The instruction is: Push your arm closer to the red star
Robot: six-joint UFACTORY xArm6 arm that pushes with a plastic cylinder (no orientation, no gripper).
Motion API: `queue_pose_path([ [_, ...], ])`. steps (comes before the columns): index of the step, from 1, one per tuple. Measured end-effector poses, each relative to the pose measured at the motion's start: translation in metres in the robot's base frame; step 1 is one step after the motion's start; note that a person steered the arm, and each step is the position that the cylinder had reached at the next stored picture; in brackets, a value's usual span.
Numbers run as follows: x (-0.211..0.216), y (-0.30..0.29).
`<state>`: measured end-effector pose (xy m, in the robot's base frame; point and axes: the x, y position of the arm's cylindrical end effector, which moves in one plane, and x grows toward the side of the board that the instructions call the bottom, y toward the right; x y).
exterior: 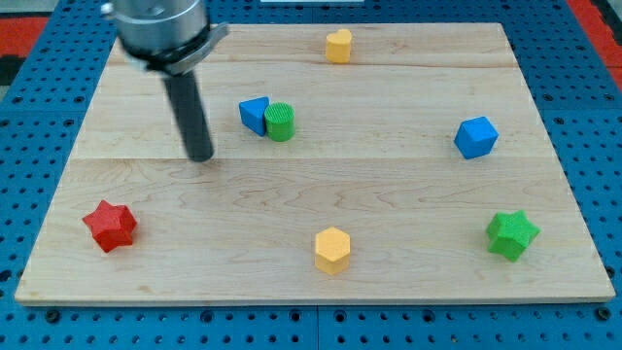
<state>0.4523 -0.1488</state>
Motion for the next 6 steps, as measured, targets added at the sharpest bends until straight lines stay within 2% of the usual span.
queue_pose_path([
  [2, 0.021, -0.132],
  [3, 0.092, -0.151],
  [4, 0.139, -0.137],
  [5, 0.137, -0.090],
  [6, 0.122, -0.080],
])
